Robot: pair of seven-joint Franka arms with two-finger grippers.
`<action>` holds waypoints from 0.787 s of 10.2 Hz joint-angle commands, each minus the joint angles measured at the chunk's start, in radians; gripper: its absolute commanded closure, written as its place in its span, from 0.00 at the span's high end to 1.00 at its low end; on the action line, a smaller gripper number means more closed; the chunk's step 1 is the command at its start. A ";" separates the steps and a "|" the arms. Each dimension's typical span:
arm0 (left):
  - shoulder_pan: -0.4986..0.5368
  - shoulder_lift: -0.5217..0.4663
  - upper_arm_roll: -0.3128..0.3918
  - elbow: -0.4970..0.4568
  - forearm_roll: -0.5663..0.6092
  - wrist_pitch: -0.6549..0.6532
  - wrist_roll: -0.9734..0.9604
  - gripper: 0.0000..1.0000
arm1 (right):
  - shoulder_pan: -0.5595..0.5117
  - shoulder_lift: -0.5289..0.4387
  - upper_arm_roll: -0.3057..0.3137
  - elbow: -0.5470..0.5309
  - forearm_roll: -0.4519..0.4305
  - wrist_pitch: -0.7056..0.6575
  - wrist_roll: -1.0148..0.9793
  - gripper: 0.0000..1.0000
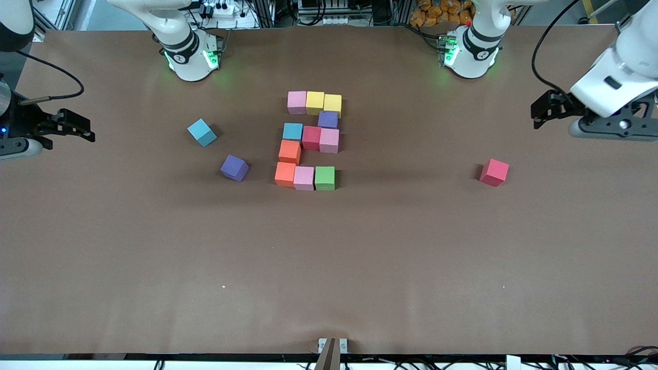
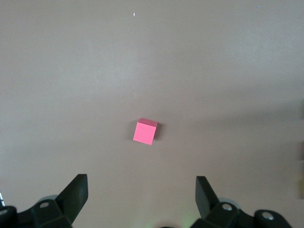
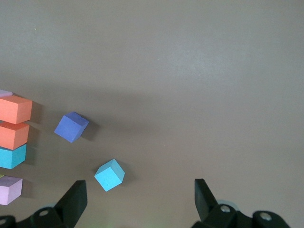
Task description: Form number 2 with 11 blocks
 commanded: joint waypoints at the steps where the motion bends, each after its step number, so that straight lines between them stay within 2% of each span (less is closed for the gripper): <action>1: 0.008 -0.011 0.005 0.038 -0.058 -0.041 0.025 1.00 | -0.006 -0.001 0.006 0.001 0.004 0.002 -0.011 1.00; 8: 0.007 -0.003 0.002 0.046 -0.097 -0.032 0.016 1.00 | -0.005 -0.005 0.006 0.004 0.007 0.003 0.056 1.00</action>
